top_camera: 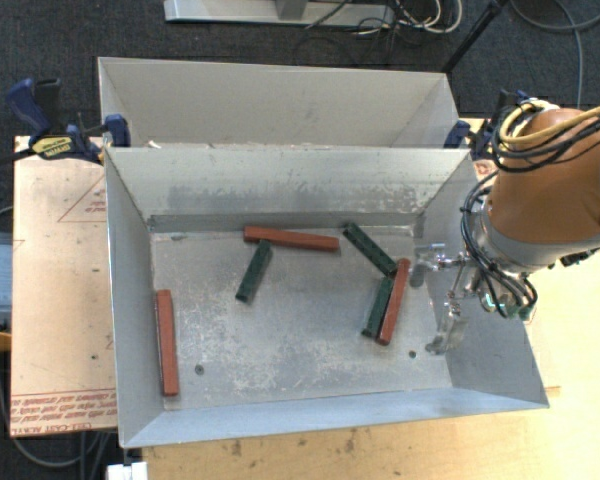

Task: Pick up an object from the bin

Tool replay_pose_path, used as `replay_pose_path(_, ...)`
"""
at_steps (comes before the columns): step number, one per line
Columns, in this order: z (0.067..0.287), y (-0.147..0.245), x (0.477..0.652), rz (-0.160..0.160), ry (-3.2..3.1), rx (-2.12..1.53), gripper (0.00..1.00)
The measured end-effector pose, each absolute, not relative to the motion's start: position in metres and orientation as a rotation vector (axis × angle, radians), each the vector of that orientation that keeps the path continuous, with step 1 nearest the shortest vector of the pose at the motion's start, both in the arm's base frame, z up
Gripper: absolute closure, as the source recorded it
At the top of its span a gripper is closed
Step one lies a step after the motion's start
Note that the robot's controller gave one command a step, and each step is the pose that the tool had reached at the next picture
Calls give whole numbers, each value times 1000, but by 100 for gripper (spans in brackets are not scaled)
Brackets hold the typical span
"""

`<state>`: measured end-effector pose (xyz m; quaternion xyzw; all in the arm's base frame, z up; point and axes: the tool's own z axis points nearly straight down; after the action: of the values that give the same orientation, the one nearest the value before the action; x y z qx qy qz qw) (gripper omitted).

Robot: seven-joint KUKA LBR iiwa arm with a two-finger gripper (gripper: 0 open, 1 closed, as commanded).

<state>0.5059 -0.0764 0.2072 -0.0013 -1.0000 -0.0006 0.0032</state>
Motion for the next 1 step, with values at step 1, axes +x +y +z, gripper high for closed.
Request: replay_pose_path(1, 72, -92, 490, -2, -3140, -122, 0)
